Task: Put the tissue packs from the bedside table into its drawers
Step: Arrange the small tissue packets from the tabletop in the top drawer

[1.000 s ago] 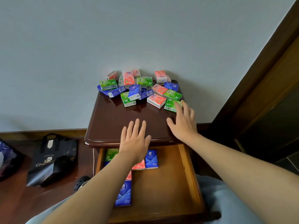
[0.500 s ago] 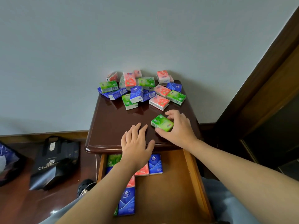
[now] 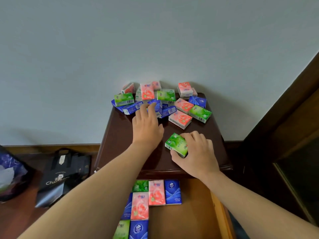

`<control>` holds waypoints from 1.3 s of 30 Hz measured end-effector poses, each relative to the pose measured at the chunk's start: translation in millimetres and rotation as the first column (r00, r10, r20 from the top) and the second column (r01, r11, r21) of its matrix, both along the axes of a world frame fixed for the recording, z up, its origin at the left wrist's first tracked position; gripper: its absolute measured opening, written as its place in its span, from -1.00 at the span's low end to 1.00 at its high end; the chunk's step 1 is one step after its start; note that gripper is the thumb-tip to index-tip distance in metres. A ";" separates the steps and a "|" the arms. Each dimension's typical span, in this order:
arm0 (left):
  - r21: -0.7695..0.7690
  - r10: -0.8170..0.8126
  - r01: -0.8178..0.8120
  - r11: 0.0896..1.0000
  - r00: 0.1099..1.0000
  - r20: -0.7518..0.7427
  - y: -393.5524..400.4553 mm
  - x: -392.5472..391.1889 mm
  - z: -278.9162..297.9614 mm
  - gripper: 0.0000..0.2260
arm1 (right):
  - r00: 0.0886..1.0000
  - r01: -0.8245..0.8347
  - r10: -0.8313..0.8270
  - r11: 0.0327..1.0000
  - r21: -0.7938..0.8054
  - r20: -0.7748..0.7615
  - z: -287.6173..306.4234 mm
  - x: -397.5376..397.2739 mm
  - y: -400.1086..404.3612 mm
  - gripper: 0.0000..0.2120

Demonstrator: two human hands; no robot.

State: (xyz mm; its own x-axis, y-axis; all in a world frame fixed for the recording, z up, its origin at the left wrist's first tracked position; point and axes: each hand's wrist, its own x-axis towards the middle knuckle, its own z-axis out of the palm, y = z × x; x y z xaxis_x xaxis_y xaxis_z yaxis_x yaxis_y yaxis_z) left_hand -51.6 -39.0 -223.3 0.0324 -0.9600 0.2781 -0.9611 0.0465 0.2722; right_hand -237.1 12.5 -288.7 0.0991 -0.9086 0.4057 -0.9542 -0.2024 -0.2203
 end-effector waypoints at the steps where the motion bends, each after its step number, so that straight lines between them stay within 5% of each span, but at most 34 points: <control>1: 0.002 0.008 -0.008 1.000 1.000 0.016 -6.8 -1.3 -2.2 -0.31 | 1.000 -0.003 0.003 1.000 -0.007 0.000 -0.9 0.3 -0.1 -0.48; 9: -0.070 0.048 -0.048 0.996 0.999 0.001 -19.9 -3.6 -3.6 -0.56 | 1.000 -0.001 0.002 1.000 -0.002 0.016 -2.3 0.2 -0.7 -0.44; 14: -0.254 -0.036 -0.032 0.967 0.965 -0.258 10.9 9.1 16.0 -0.68 | 0.999 -0.020 0.020 1.000 -0.006 0.033 0.2 -0.5 0.1 -0.45; 19: -0.210 -0.053 -0.128 0.969 0.725 -0.687 92.2 12.7 10.9 -0.74 | 0.997 -0.047 0.043 0.997 0.066 0.060 12.2 1.8 3.8 -0.47; 23: -0.045 0.093 -0.244 0.969 0.528 -0.844 161.9 14.8 -3.3 -0.78 | 0.983 -0.103 0.041 0.932 0.348 0.180 37.1 0.5 9.7 -0.41; 25: 0.061 0.178 -0.275 0.960 0.425 -0.888 190.0 16.6 -6.6 -0.81 | 0.908 -0.226 0.014 0.859 0.460 0.419 54.6 1.1 21.4 -0.45; 29: 0.129 0.219 -0.290 0.948 0.303 -0.927 240.2 25.2 -16.0 -0.69 | 0.589 -0.477 -0.059 0.779 0.406 0.806 72.1 15.4 68.7 -0.50; 33: 0.174 0.266 -0.298 0.938 0.302 -0.915 277.1 36.8 -33.9 -0.61 | 0.172 -0.695 -0.396 0.600 0.396 0.902 52.0 23.6 125.3 -0.56; 39: 0.234 0.303 -0.233 0.944 0.326 -0.895 297.5 46.4 -57.3 -0.65 | 0.181 -0.489 -0.591 0.639 0.593 0.786 10.4 27.5 185.2 -0.42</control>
